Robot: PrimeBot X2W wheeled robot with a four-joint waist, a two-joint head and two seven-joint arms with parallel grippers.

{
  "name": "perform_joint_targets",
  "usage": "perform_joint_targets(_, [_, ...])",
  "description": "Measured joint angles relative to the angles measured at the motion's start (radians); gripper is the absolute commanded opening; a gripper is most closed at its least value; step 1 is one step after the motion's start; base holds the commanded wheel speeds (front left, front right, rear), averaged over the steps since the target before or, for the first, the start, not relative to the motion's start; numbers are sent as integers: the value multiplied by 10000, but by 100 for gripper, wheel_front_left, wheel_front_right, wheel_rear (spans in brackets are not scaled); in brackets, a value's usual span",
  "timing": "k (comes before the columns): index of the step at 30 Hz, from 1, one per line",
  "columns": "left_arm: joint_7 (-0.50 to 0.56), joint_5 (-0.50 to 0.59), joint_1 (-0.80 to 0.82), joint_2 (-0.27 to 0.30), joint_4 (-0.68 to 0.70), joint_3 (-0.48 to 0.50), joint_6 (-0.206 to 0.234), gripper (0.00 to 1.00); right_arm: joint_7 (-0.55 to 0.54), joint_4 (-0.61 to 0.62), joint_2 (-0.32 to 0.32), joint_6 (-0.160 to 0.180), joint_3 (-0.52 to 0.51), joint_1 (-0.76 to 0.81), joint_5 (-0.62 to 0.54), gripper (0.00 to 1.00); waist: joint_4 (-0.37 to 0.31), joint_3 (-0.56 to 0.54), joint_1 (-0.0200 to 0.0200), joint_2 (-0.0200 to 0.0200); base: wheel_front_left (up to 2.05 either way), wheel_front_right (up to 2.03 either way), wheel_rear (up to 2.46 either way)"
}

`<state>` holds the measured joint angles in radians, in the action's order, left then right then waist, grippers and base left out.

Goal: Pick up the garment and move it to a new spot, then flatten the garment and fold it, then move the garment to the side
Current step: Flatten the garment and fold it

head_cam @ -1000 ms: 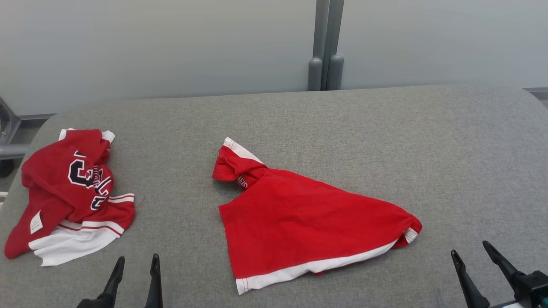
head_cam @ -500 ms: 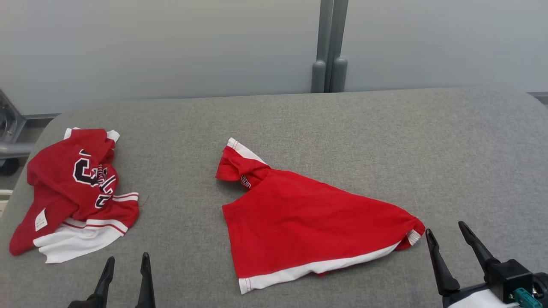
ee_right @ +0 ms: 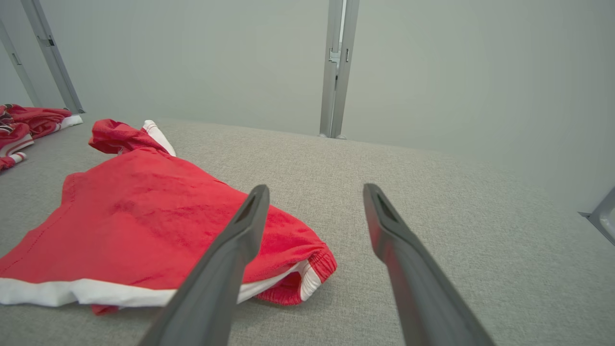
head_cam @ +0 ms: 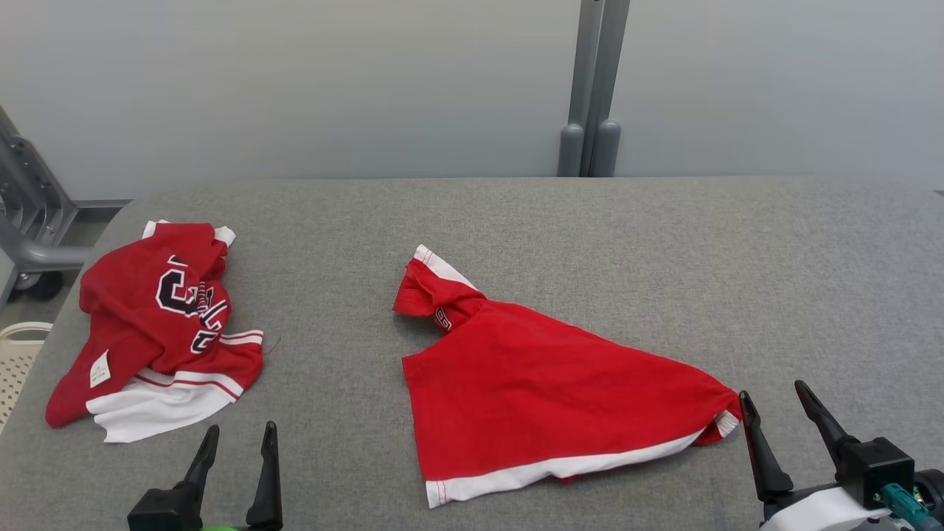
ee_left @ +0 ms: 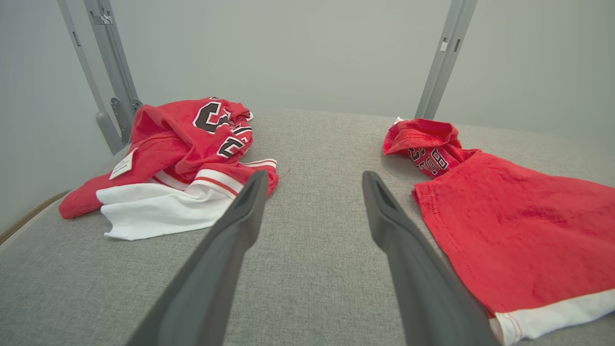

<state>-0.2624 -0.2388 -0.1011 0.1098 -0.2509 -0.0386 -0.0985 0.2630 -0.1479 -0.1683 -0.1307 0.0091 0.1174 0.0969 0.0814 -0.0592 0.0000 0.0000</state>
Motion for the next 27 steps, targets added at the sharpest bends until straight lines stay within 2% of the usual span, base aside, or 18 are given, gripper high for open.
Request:
perform_joint_targets(12, [0,303,655,-305,-823,81,-253,100,0,-462,596,0,-336,-462,-136,100,49,-182,0,0,0,0,0])
perform_joint_targets(27, [0,416,724,-431,-1120,67,-305,100,0,-474,541,0,-347,-368,-201,100,329,-186,0,0,0,0,0])
